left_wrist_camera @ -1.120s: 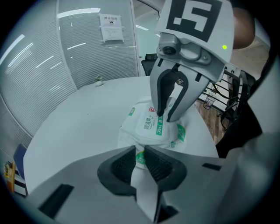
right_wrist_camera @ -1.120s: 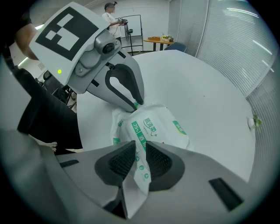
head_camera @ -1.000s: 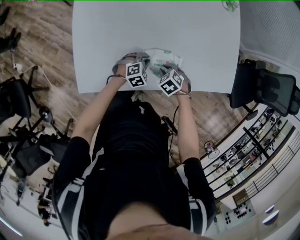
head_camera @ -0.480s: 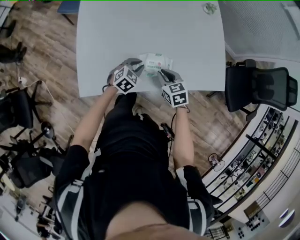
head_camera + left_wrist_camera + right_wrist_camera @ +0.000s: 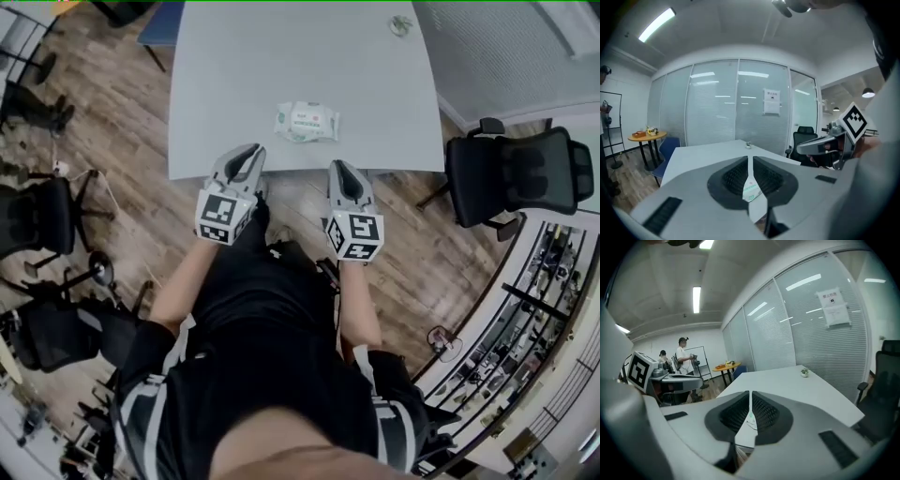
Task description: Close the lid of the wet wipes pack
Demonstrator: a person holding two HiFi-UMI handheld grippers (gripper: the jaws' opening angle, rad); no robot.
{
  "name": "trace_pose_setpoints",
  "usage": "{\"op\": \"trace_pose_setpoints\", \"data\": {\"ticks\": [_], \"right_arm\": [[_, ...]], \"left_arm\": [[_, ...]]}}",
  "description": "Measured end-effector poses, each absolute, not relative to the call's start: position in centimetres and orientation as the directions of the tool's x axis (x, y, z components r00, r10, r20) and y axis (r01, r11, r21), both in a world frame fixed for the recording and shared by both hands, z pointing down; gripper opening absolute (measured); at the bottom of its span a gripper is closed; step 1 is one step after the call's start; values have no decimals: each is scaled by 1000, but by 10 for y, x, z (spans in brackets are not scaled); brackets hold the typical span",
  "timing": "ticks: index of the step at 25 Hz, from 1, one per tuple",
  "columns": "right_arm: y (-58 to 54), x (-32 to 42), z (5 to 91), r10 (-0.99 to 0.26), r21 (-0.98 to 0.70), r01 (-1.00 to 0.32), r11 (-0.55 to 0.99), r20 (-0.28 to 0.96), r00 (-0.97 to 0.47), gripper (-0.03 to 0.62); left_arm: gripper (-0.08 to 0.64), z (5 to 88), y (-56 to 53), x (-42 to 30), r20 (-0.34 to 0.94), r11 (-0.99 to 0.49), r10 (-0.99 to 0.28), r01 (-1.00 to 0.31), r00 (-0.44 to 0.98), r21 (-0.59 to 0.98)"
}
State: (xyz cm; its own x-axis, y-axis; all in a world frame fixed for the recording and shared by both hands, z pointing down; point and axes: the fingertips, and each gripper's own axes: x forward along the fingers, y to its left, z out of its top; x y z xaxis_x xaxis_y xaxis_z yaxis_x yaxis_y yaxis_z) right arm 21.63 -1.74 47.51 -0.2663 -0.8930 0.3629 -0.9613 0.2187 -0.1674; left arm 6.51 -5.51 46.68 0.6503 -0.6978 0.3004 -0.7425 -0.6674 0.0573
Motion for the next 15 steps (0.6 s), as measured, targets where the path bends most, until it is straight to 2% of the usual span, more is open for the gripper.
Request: {"op": "trace_pose_setpoints", "data": {"ticks": [4,8,15], "right_arm": [[25,211,444,-922,-195,-963,187,303,-241,29],[51,202,423,-943,-201,-969,144,268,-196,28],[70,180,402,-961,-175,-979,100,237,-140,23]], "left_arm": [[51,426,-13,46,230,-633,-748,-773,622,32],[51,401,9,22,154,-600,-782,-796,604,79],[51,381,20,-14,116,-588,-797,-805,594,82]]}}
